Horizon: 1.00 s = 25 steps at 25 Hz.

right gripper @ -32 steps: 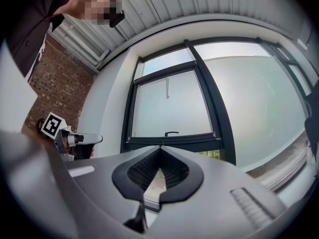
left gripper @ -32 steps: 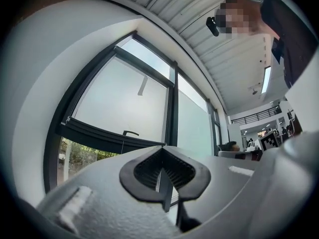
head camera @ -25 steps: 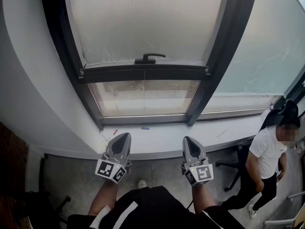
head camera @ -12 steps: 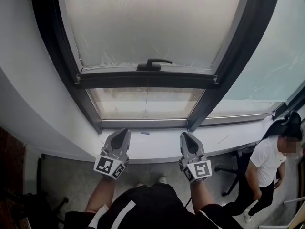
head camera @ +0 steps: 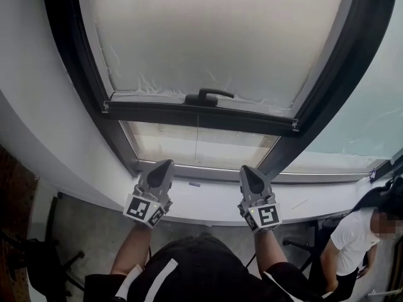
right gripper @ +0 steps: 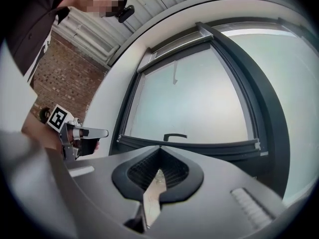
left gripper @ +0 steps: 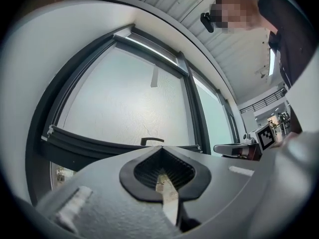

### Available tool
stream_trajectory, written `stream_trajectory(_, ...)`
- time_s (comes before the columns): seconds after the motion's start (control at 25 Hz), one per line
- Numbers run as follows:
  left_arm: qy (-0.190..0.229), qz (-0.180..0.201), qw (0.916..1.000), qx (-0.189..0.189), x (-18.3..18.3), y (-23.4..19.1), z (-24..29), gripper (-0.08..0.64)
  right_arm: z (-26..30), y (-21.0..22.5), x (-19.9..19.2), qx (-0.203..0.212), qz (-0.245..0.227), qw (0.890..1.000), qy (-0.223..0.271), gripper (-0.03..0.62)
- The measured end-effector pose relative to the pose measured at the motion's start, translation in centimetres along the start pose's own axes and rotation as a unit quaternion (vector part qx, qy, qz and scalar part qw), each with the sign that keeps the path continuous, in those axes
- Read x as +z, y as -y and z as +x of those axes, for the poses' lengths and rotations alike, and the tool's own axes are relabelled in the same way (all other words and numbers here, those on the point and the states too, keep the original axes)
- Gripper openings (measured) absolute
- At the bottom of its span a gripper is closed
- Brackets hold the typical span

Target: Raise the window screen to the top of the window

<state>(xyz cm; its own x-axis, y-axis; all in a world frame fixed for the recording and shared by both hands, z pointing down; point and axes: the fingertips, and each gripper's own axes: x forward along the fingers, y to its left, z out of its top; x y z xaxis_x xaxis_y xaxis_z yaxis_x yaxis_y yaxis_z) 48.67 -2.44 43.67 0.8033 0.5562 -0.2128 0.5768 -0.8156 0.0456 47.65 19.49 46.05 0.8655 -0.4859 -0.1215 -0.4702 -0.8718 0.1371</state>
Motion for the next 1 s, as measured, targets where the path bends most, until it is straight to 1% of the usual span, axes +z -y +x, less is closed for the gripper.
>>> stream_trajectory(0.12,0.001,0.01,0.9999,0.012,-0.1,0.0,1.6,0.004,1.2,1.2,0.3,0.013,0.021,1.0,0.006,0.005)
stream_trajectory(0.2,-0.005,0.012,0.9997,0.019,-0.4,-0.1,2.3,0.005,1.9,2.0,0.2,0.02,0.036,0.999,0.001,0.006)
stream_trajectory(0.44,-0.041,0.012,0.9986,0.031,-3.0,0.1,3.6,0.005,3.0,3.5,-1.6,0.042,0.038,0.998,-0.017,0.006)
stream_trajectory(0.6,-0.051,0.01,0.9984,0.023,-4.1,0.3,4.1,0.005,3.4,3.6,-2.6,0.042,0.039,0.998,-0.025,0.006)
stream_trajectory(0.72,-0.053,0.015,0.9983,0.017,-3.9,-0.2,4.6,0.005,4.1,4.0,-2.4,0.027,0.038,0.998,-0.03,0.006)
stream_trajectory(0.8,-0.056,0.029,0.9979,0.015,-3.4,-1.0,5.2,0.005,4.8,4.2,-2.1,0.014,0.041,0.998,-0.036,0.006)
stream_trajectory(0.84,-0.056,0.041,0.9975,0.012,-3.0,-1.4,5.5,0.005,5.2,4.1,-1.7,0.015,0.036,0.999,-0.036,0.006)
stream_trajectory(0.92,-0.063,0.068,0.9956,0.0,-2.5,-2.1,6.5,0.005,6.0,3.9,-1.2,0.023,0.012,0.999,-0.031,0.006)
stream_trajectory(1.0,-0.094,0.087,0.9917,-0.008,-2.7,-3.2,7.8,0.005,7.0,3.8,-0.7,0.034,-0.015,0.999,-0.03,0.006)
